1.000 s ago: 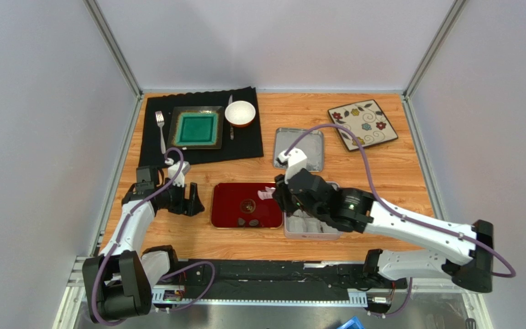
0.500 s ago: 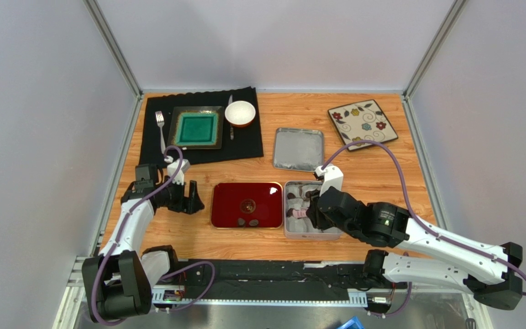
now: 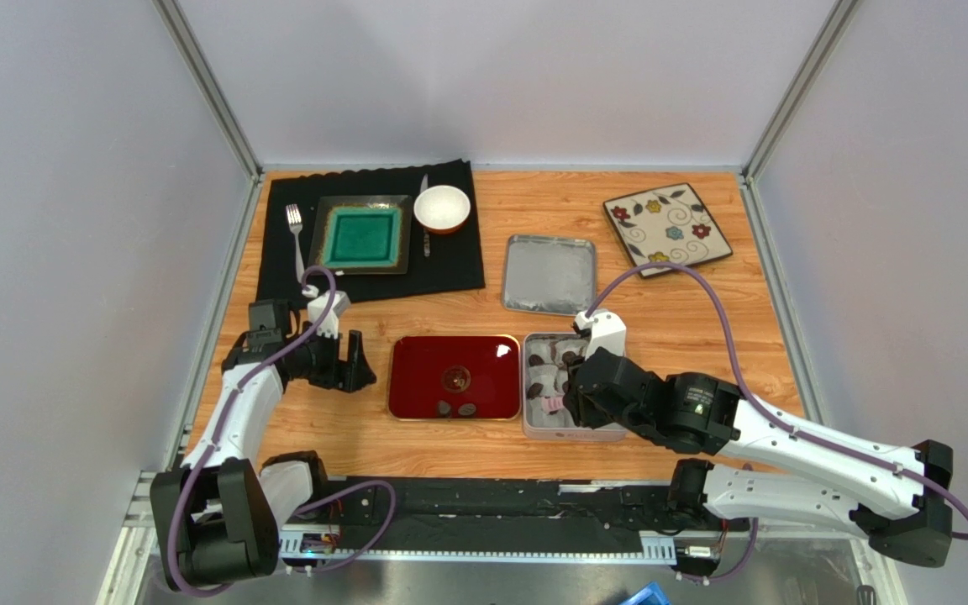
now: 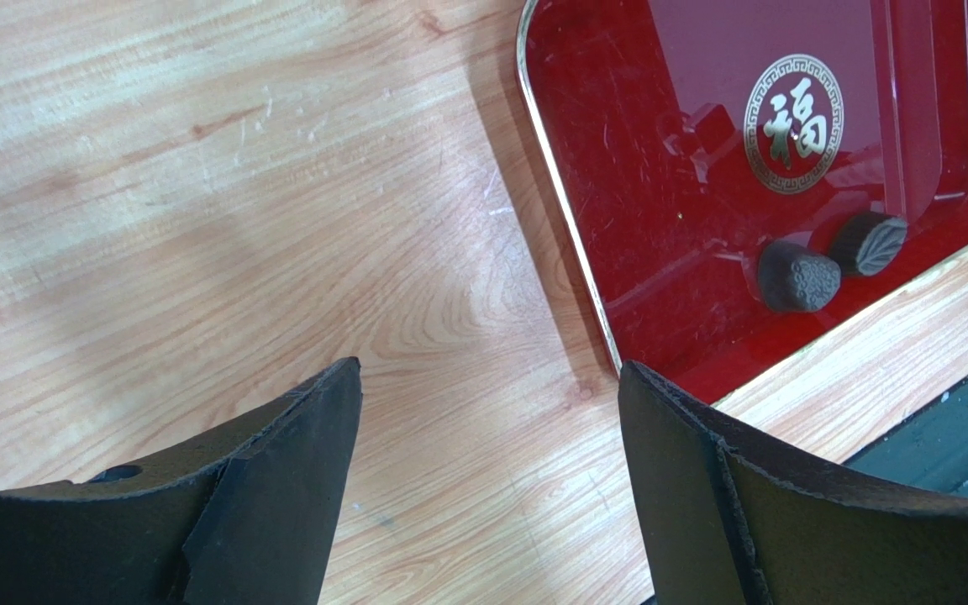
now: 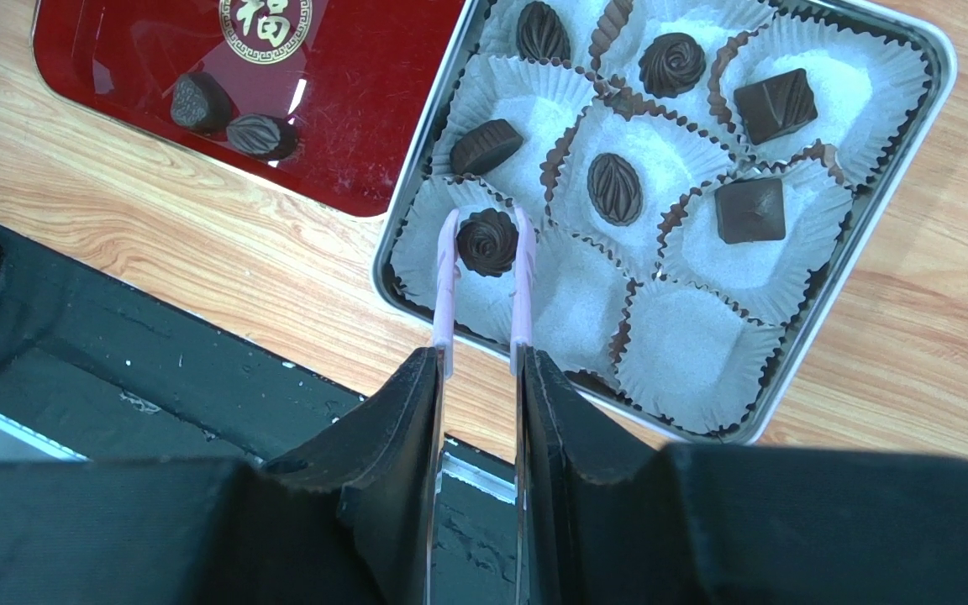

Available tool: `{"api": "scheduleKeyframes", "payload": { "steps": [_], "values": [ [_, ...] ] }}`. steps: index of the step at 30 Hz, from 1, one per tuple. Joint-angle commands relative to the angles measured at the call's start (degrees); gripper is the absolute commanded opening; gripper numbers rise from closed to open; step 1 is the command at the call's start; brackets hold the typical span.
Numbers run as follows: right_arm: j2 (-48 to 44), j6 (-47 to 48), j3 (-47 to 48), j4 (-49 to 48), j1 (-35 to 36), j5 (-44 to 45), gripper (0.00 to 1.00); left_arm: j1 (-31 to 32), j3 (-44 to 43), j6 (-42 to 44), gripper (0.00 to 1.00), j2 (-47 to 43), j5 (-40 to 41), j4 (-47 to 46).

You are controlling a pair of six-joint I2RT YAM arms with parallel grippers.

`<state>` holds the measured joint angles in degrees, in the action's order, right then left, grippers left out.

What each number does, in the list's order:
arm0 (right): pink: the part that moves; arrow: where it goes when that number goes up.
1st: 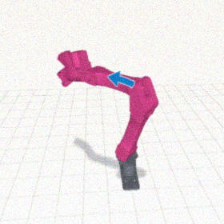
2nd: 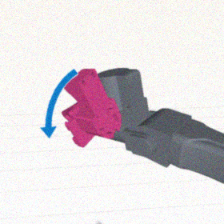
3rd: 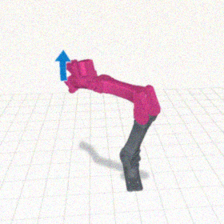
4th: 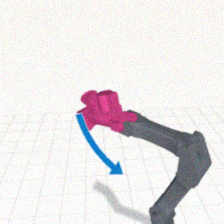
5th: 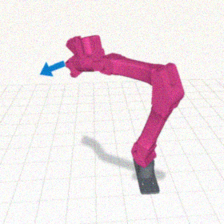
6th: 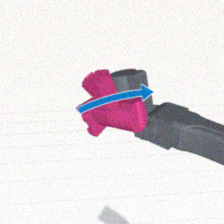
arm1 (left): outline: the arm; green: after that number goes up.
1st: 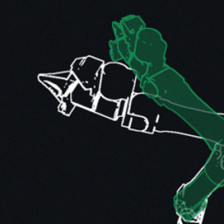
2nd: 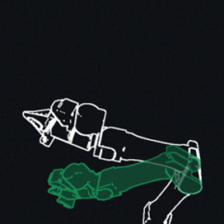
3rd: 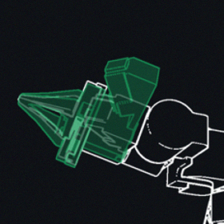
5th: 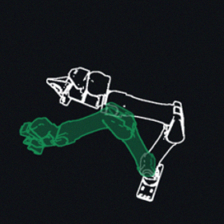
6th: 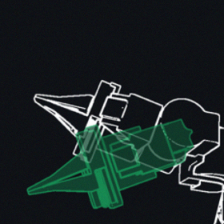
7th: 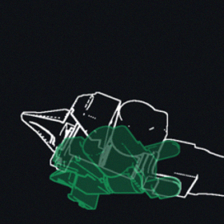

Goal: Pack the chocolate
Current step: Place the fake chocolate in the packing box, then pick up the fake chocolate from the plate.

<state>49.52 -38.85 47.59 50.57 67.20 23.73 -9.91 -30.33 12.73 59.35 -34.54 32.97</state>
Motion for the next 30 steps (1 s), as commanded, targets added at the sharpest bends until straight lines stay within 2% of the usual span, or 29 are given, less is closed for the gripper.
{"api": "scheduleKeyframes", "payload": {
  "steps": [1, 7, 13, 22, 30],
  "values": [
    [-0.39, -0.96, 0.31, -2.14, 0.04, 0.36, 0.30, -0.46, -2.11, 0.54, 0.83, -0.12, -1.58, 0.25],
    [-0.04, -0.70, 0.48, -2.67, 0.04, 0.27, 0.35, -0.46, -2.11, 0.71, 0.83, -0.20, -1.40, 0.34],
    [-0.30, -0.44, 0.66, -2.75, 0.04, 0.62, 0.36, -0.46, -2.11, 0.72, 0.83, -0.12, -1.49, 0.43],
    [0.40, 3.59, 4.78, -5.21, 0.12, 1.59, 0.29, -0.46, -2.02, 0.45, 0.83, -0.20, -1.58, 0.34],
    [8.48, 9.23, 12.52, -10.65, 1.53, 1.06, 0.28, -0.55, -1.75, 0.45, 0.83, -0.20, -1.75, 0.34]
  ]
}}
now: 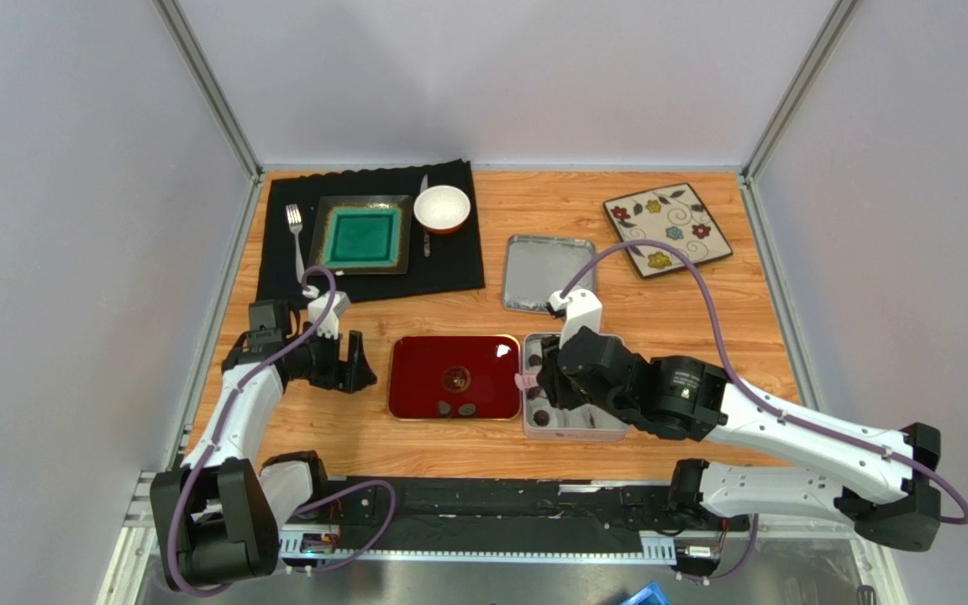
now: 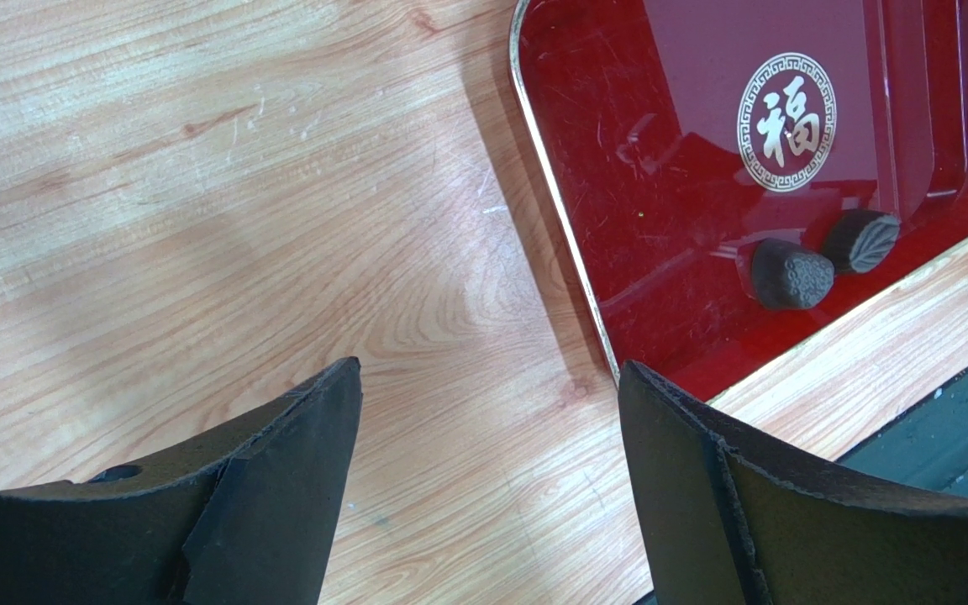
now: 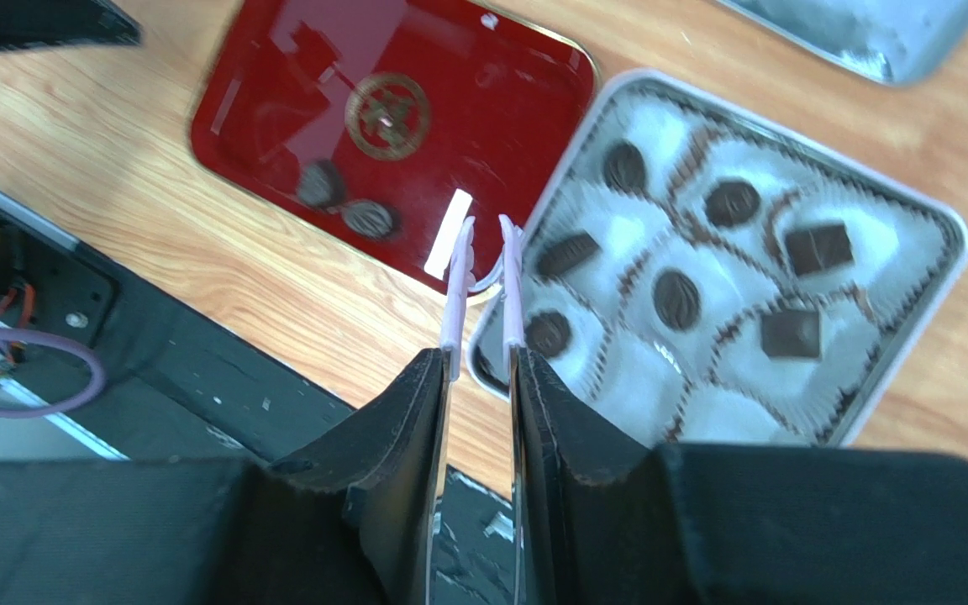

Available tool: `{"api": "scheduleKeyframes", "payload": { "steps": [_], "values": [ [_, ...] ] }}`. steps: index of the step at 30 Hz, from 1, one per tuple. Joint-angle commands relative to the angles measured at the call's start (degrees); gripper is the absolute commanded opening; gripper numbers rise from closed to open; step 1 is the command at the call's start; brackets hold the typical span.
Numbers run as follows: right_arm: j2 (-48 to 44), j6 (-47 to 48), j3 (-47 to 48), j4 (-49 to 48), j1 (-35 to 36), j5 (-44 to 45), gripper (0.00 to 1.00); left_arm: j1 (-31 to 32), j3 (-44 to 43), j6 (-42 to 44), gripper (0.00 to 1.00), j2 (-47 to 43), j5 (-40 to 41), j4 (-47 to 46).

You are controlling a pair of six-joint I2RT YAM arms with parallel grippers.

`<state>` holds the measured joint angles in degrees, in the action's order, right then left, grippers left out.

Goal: Pack the chocolate
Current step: Pick up the fake chocolate from the plate.

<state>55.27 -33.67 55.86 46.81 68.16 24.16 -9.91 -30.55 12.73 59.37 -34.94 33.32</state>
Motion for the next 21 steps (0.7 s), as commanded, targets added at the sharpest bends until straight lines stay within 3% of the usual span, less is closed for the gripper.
{"api": "scheduleKeyframes", "payload": {
  "steps": [1, 9, 17, 21],
  "values": [
    [4.48, 4.49, 4.78, -8.04, 0.57, 0.01, 0.28, -0.55, -1.53, 0.45, 0.83, -0.31, -1.36, -0.01],
    [15.74, 7.74, 6.98, -19.19, 0.57, -4.91, 0.29, -0.46, -1.88, 0.36, 0.83, -0.31, -1.63, 0.17],
    [24.44, 8.18, 9.71, -25.18, 0.57, -9.83, 0.29, -0.55, -1.80, 0.45, 0.83, -0.22, -1.54, 0.34],
    [27.52, 8.27, 10.76, -26.15, 0.57, -11.41, 0.34, -0.46, -1.80, 0.45, 0.83, -0.14, -1.71, 0.25]
  ]
}}
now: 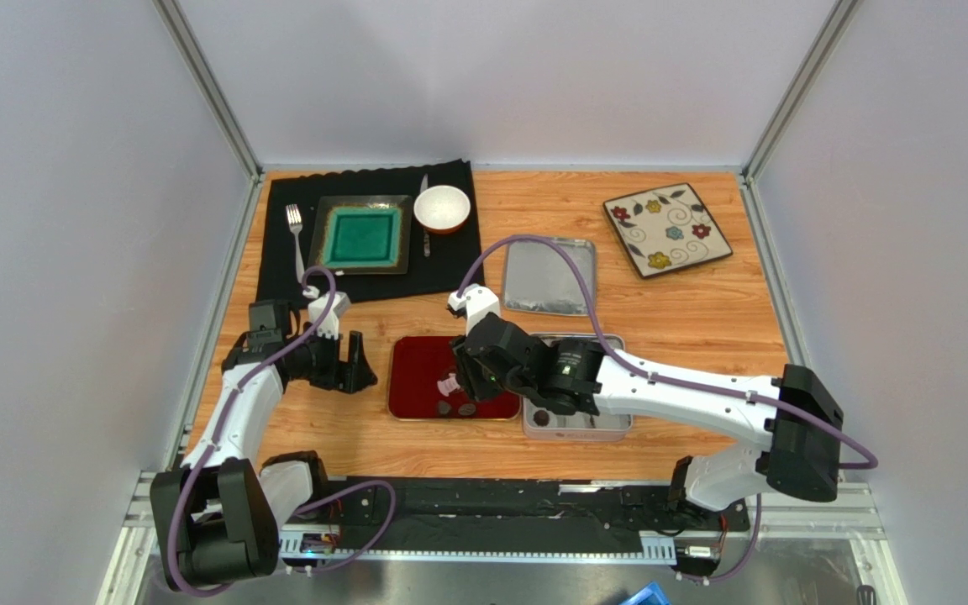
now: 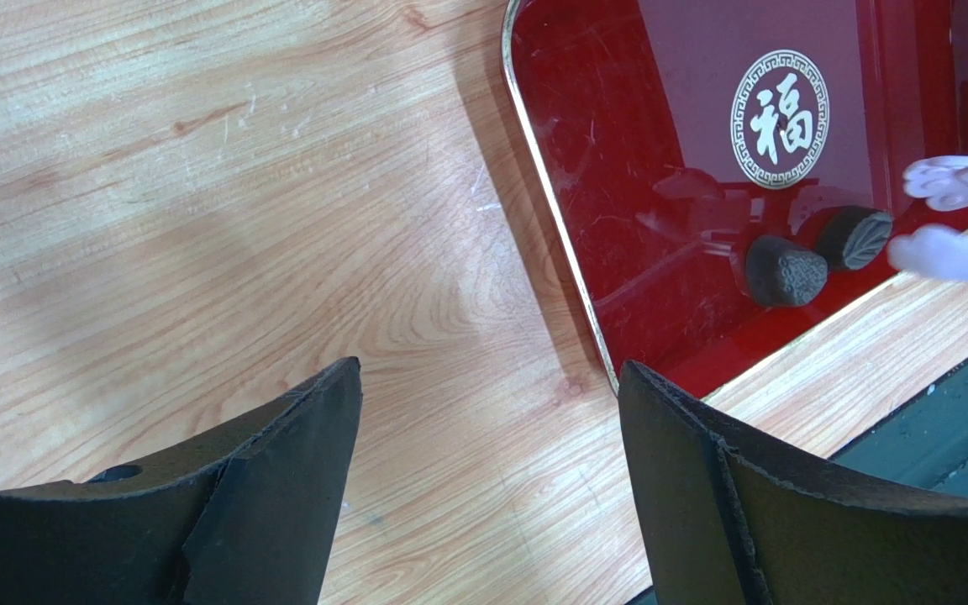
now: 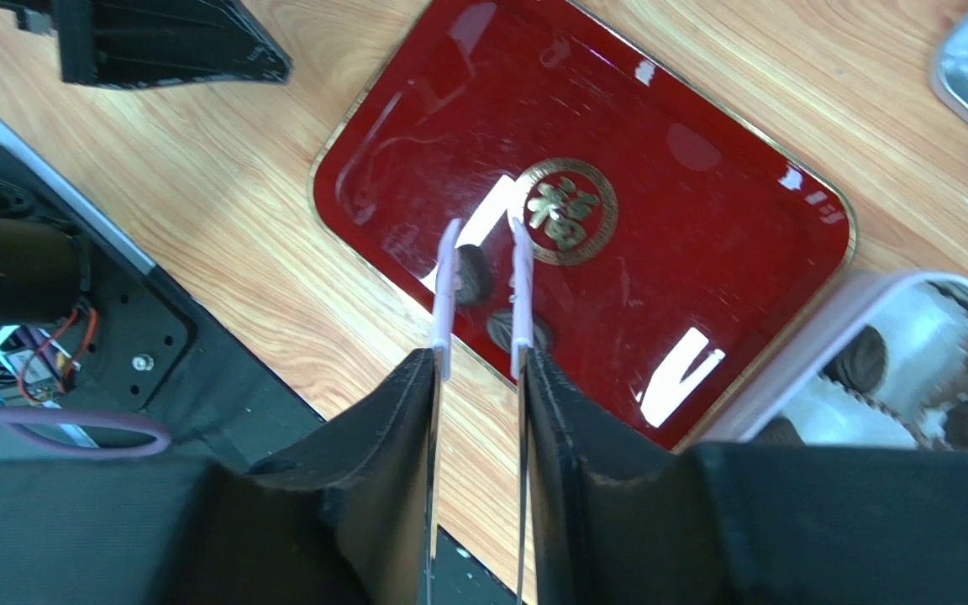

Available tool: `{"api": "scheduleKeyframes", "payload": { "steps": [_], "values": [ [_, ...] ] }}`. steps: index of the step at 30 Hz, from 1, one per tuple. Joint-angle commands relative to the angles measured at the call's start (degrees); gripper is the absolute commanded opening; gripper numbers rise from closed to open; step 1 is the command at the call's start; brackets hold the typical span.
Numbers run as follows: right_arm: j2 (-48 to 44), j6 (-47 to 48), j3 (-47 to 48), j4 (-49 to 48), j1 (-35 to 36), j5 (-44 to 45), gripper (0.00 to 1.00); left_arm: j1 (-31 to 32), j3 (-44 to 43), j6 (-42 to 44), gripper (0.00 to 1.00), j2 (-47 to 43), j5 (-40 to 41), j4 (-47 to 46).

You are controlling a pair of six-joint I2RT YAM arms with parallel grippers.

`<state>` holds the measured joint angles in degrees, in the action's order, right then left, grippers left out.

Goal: Pack the chocolate
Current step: Pick up the fake chocolate from the plate.

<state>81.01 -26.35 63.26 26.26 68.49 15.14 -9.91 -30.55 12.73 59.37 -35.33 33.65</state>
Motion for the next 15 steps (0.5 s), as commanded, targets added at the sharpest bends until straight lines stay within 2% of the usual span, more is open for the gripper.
{"api": "scheduleKeyframes", "payload": {
  "steps": [1, 15],
  "values": [
    [2.22, 0.86, 3.44, -5.87, 0.24, -2.65, 0.35, -0.46, -1.89, 0.54, 0.83, -0.14, -1.41, 0.01],
    [4.68, -0.81, 1.42, -7.72, 0.24, -4.94, 0.37, -0.46, -2.15, 0.45, 0.83, -0.14, -1.41, 0.01]
  ]
}}
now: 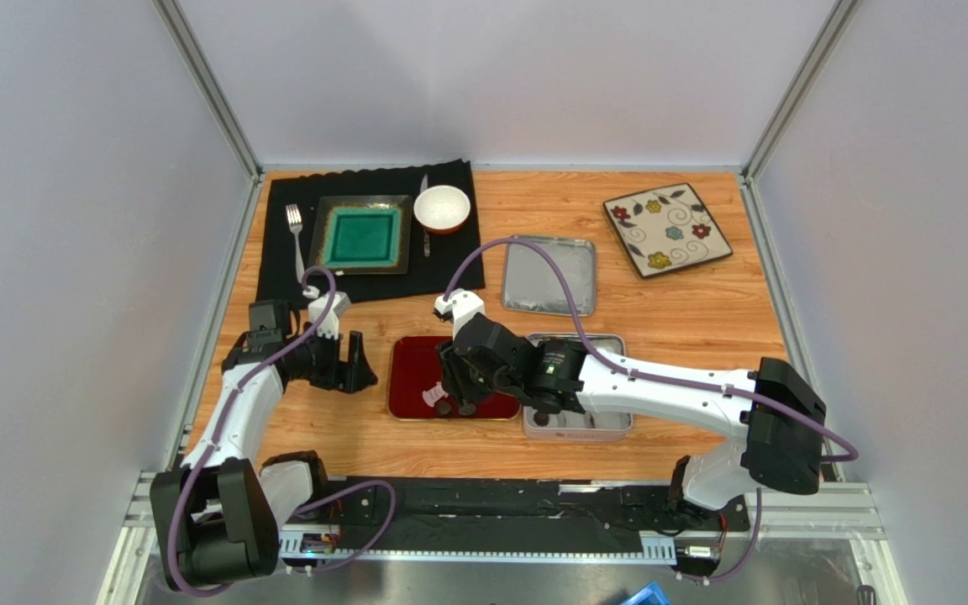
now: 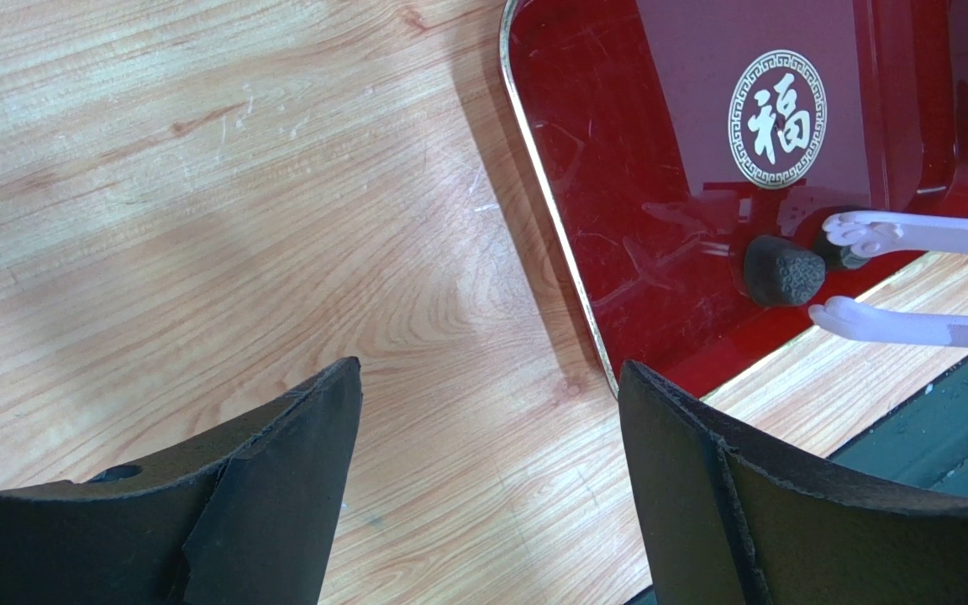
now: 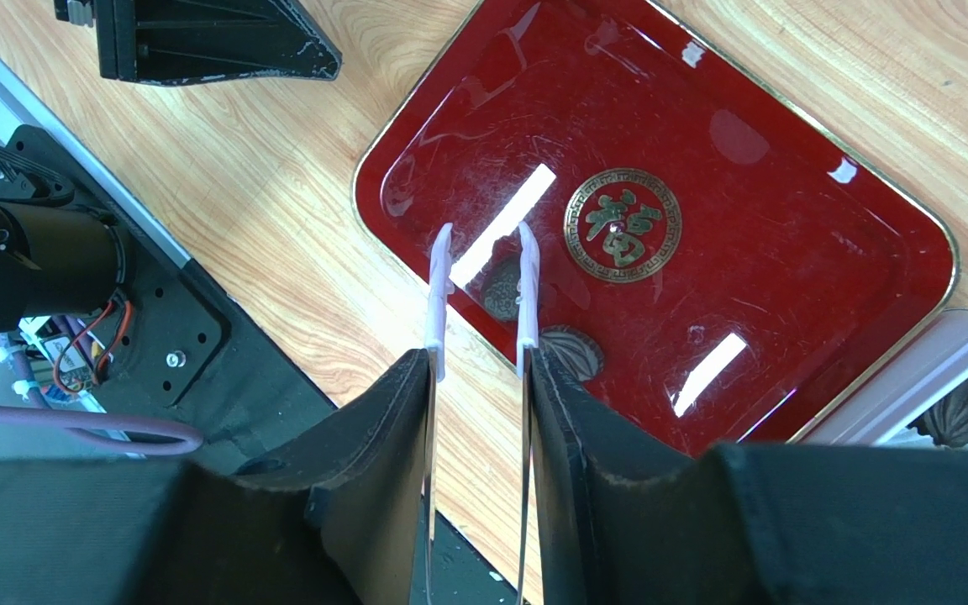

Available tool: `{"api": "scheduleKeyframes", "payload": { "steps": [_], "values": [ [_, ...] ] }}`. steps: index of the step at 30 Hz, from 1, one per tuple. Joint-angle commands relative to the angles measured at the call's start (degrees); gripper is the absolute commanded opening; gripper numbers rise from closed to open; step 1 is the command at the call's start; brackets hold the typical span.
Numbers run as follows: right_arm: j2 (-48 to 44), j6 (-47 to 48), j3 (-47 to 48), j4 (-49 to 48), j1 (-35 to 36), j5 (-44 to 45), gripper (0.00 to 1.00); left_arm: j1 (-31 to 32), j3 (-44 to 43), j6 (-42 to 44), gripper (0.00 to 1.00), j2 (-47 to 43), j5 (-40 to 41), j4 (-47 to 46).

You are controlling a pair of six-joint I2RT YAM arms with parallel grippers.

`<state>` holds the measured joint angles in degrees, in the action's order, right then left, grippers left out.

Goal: Pack the chocolate
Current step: Pick up the fake chocolate from the plate.

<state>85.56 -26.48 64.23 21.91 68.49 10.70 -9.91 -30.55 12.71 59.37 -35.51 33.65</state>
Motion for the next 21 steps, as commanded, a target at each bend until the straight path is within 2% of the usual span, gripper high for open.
{"api": "scheduleKeyframes", "payload": {
  "steps": [1, 21],
  "values": [
    [0.05, -0.77, 0.29, -3.28, 0.33, -0.50, 0.37, -0.46, -2.24, 0.47, 0.83, -0.22, -1.23, 0.01],
    [0.22, -2.26, -3.49, -3.54, 0.33, -1.91, 0.40, -0.46, -3.03, 0.56, 0.83, -0.31, -1.41, 0.63]
  ]
}}
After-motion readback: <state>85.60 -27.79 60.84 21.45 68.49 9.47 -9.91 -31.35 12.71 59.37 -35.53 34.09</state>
